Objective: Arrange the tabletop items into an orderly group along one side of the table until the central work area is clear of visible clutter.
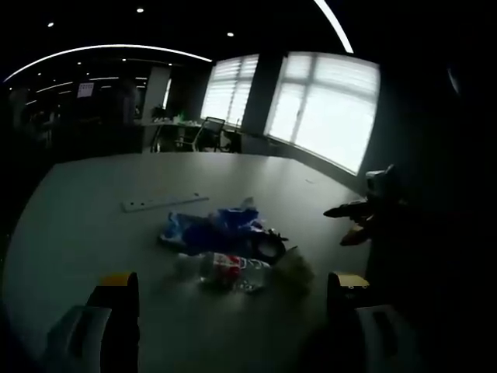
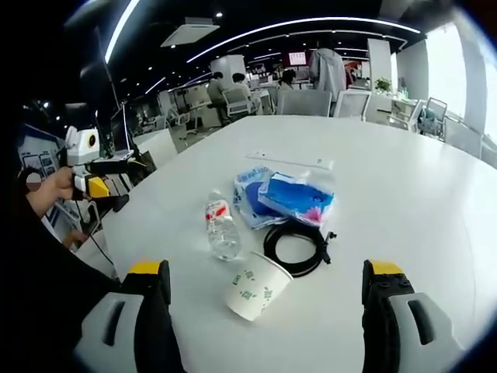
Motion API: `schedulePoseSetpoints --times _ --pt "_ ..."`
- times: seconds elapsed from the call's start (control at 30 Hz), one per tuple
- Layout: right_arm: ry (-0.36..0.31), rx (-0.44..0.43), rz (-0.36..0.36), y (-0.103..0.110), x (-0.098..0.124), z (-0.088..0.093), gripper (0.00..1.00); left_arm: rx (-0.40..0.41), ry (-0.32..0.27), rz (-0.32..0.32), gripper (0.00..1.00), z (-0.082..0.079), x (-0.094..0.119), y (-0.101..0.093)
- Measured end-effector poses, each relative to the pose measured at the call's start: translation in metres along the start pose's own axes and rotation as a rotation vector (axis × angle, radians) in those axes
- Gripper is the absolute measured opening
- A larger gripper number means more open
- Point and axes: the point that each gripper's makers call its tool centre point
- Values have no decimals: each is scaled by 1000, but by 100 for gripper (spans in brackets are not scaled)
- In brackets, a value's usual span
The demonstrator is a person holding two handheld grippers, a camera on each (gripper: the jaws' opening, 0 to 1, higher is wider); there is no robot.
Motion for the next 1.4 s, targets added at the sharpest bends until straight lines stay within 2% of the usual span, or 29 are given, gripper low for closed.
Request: schedulePoseSetpoints --times 0.53,1.0,1.4 --pt "-17 -5 19 3 4 -5 100 -9 -1 19 100 -2 3 -2" --pt "-16 -4 29 9 6 -2 100 -15 1 28 99 0 6 -2" --pt "-15 15 20 16 1 -3 98 -22 -2 34 99 -1 5 -5"
Point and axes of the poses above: the point that each gripper's makers call its tool centre point, and the gripper's own axes: x roughly backward along the fingers, y roughly to its left, z roughly out of its underside, and after that the axes turned 13 degrees about z, right-handed
